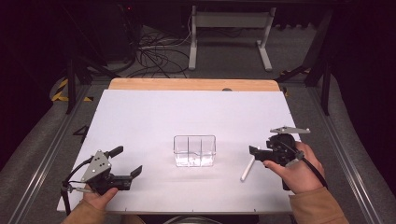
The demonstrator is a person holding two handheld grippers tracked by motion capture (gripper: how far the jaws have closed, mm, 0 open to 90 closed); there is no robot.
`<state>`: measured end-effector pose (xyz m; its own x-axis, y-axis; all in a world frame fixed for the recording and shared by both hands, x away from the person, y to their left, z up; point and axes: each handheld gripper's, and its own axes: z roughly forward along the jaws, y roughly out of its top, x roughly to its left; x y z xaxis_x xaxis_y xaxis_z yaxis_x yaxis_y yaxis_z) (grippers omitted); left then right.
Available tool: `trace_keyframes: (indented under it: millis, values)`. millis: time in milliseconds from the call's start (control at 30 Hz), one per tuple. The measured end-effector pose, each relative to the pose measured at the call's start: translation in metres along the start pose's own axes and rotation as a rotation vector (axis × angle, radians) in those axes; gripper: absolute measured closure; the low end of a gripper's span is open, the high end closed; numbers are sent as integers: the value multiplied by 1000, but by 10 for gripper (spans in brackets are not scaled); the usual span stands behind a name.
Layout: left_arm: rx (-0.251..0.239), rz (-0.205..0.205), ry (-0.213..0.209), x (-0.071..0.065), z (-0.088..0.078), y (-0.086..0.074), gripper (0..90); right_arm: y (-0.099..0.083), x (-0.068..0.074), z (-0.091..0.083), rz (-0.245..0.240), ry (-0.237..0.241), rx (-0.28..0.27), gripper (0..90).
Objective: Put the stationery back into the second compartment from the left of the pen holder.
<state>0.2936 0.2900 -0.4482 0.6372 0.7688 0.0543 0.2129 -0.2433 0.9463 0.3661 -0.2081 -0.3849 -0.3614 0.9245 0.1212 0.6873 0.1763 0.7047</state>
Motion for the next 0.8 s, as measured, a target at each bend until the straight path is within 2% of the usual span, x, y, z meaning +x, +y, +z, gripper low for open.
trace_keyframes:
  millis: [167,433,567,800]
  values:
    - [-1,7,3,0,-1,0,63,6,-2,7,63,-24,37,295]
    - [0,8,4,-1,0,0,64,8,-1,15,167,-36,110,293]
    - [-3,10,4,0,-1,0,66,14,1,19,276,-45,173,286]
    - [-4,12,8,1,-3,0,67,21,3,33,369,-116,270,298]
